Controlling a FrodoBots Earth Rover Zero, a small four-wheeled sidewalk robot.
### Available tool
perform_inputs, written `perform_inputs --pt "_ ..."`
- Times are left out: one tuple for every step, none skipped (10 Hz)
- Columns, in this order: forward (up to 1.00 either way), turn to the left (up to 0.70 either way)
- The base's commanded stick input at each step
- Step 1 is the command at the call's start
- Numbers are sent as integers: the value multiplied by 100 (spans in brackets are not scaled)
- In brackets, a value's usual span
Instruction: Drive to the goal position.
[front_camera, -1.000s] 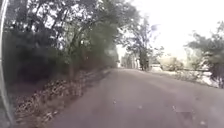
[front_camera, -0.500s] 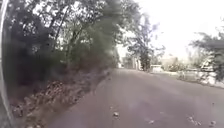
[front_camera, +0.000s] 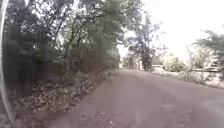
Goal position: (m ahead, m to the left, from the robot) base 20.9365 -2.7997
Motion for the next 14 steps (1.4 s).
perform_inputs --pt "70 0" --pt "70 0" --pt "70 0" --pt "70 -22" --pt "70 -33" --pt "70 -33" --pt "70 -12" --pt "70 0" --pt "70 0" --pt "70 0" --pt "70 0" --pt "70 0" --pt "70 -5" --pt "70 -18"
